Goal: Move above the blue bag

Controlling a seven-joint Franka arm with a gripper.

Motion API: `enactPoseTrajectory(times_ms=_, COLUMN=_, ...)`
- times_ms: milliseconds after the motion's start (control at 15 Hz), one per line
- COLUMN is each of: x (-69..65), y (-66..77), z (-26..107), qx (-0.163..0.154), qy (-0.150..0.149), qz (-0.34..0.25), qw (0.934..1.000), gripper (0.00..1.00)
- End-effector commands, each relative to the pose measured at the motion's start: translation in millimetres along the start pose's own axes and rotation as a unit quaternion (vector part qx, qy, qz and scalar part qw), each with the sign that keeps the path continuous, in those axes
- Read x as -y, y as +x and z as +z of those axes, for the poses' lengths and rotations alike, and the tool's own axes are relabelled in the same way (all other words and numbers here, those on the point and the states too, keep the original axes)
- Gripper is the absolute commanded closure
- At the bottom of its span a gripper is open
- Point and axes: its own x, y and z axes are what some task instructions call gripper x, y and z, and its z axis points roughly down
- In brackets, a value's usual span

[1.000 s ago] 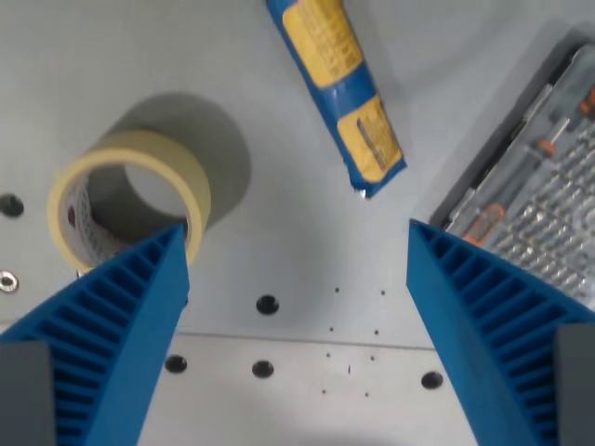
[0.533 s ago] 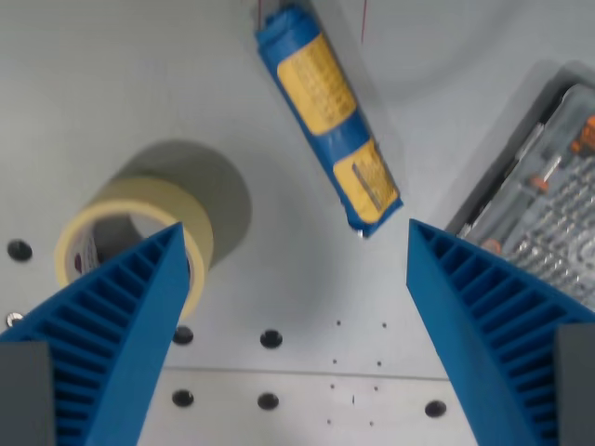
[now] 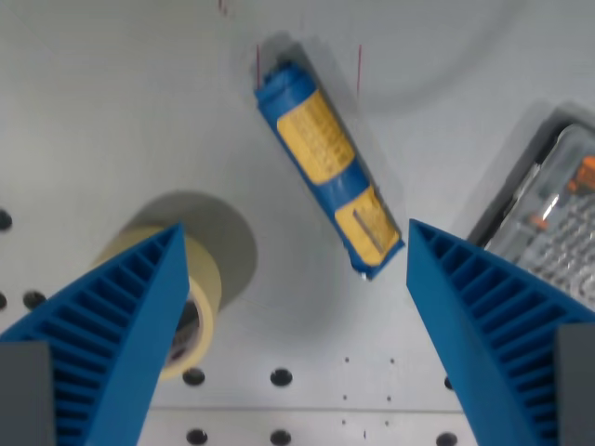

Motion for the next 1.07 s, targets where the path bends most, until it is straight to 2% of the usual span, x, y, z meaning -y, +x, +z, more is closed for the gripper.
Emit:
enactPoseTrajectory(times_ms=67, x=-1.8, y=17.9, z=0.7, qx=0.009, qy=-0.009, qz=0.039, qw=0.9991, gripper=0.0)
enactPoseTrajectory(times_ms=533, x=-3.1, y=42.1, z=3.3, qx=0.007, qy=-0.011, qz=0.05, qw=0.9986, gripper=0.0)
enactPoseTrajectory(times_ms=1067, x=-3.7, y=59.7, z=5.0, qx=0.008, qy=-0.013, qz=0.051, qw=0.9986, gripper=0.0)
